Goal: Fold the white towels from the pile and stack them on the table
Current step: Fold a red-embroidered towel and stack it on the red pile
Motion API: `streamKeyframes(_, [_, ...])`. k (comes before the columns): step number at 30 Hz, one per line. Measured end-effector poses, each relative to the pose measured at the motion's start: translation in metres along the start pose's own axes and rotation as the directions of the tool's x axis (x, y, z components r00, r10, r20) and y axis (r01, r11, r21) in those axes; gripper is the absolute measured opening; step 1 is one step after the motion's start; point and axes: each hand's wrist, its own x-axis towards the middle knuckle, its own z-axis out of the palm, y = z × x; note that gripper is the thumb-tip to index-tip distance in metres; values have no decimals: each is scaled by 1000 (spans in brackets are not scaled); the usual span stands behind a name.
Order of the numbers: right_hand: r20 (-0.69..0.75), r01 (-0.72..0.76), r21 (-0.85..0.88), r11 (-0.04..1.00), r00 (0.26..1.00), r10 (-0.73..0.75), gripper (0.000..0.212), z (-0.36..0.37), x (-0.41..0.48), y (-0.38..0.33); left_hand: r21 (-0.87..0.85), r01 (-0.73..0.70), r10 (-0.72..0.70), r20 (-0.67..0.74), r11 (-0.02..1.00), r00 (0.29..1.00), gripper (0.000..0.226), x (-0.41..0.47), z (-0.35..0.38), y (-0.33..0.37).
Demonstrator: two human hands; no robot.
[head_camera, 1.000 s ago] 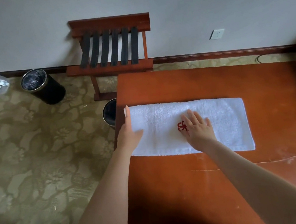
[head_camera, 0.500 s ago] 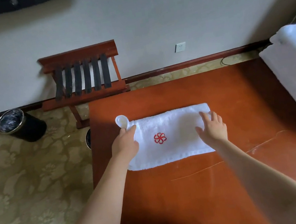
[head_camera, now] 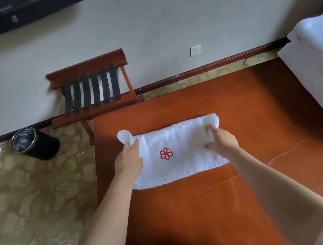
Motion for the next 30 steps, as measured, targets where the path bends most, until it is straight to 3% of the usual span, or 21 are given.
streamKeyframes(7, [-138,134,-66,989,980,-142,53,-15,-21,-16,-11,-11,10,-101,1000,995,65,-20,-18,-3])
streamKeyframes(13, [-288,267,-107,958,914,-287,51,-45,-48,-50,-16,-73,67,-243,997,968,65,-37,-43,-1])
streamKeyframes(17, [-411,254,-152,955,862,-295,49,-72,-77,-55,-39,-156,135,-321,987,937,64,-42,-57,14])
streamKeyframes(23, [-518,203,-222,954,804,-292,51,-124,-116,-31,-88,-310,253,-393,947,884,63,-52,-83,60])
streamKeyframes(30, [-577,286,-193,939,741,-344,49,-173,-122,35,-91,-326,256,-437,941,862,64,-70,-93,144])
